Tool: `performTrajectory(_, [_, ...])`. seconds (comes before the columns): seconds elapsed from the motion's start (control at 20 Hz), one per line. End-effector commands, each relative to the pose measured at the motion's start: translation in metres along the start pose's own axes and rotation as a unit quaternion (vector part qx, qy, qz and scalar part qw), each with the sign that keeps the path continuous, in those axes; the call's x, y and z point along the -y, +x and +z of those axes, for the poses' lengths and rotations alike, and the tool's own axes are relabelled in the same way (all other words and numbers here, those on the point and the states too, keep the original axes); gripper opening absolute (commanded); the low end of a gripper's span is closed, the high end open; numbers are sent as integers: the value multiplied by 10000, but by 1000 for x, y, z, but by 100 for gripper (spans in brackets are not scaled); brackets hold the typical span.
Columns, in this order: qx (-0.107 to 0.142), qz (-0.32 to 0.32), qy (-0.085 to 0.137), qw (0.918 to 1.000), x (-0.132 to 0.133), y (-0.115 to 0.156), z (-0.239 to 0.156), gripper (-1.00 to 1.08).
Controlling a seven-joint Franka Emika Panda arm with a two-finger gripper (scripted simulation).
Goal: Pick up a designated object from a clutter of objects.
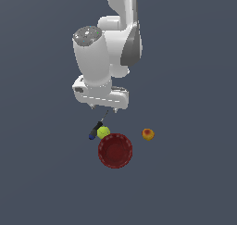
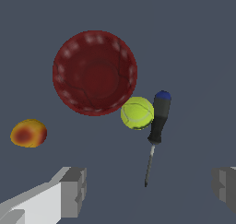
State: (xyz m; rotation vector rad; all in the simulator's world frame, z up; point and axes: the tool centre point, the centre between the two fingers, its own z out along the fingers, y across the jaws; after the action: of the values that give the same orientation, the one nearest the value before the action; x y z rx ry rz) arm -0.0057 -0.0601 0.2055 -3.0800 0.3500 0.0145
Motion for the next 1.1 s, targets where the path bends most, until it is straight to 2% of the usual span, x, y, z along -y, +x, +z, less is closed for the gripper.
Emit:
performTrajectory(0.0, [-13, 156, -14, 9999, -9, -1, 25, 100])
performTrajectory(0.5, [-62, 685, -120, 9976, -42, -17, 106, 100])
performTrajectory(1.05, [-88, 907, -194, 9956, -57, -29, 138, 100])
